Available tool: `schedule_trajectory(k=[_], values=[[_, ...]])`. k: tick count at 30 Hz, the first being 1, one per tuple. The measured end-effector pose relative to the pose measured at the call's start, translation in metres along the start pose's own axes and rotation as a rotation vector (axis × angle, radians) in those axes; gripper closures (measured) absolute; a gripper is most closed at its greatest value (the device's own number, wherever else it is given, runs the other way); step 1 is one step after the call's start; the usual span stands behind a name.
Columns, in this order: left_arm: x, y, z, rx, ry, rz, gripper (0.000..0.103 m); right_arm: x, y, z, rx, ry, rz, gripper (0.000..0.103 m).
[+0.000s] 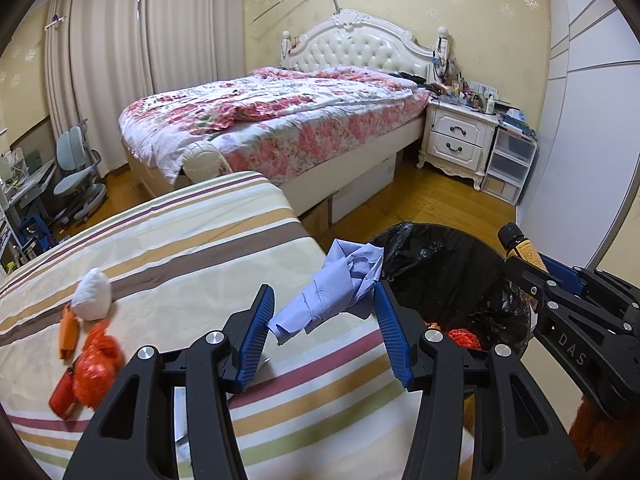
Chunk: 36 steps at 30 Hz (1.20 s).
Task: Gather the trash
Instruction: 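Carry the cloth and bottle over the black bin and open both tools, then move both tools back to the bed, right tool toward the red plastic bag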
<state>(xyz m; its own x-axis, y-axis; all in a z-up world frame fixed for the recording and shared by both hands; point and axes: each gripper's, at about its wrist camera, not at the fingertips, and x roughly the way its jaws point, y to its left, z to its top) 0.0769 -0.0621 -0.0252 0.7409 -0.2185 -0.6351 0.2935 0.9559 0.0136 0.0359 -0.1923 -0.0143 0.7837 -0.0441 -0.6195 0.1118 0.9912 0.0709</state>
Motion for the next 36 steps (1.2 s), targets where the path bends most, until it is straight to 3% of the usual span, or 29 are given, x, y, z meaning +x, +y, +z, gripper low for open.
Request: schedule_trajectory(k=[11,23,25,27,33,36], values=[[0.04,-0.031,0.012,0.054,0.041,-0.005,0.052,0.031,-0.029,0.003,0.048,0.028,-0.018,0.08],[0.059,-0.048,0.014,0.089,0.071,0.006,0.051,0.045,-0.045,0.005,0.082,0.039,-0.037,0.079],[0.059,-0.047,0.014,0.088,0.07,0.01,0.048,0.046,-0.048,0.005,0.088,0.034,-0.042,0.076],[0.057,-0.046,0.015,0.085,0.063,0.01,0.036,0.047,-0.049,0.004,0.096,0.035,-0.046,0.07],[0.052,-0.042,0.013,0.074,0.054,0.014,0.029,0.041,-0.053,0.003,0.114,0.029,-0.065,0.065],[0.048,-0.037,0.012,0.061,0.055,0.017,0.029,0.038,-0.053,0.003,0.118,0.027,-0.075,0.057]])
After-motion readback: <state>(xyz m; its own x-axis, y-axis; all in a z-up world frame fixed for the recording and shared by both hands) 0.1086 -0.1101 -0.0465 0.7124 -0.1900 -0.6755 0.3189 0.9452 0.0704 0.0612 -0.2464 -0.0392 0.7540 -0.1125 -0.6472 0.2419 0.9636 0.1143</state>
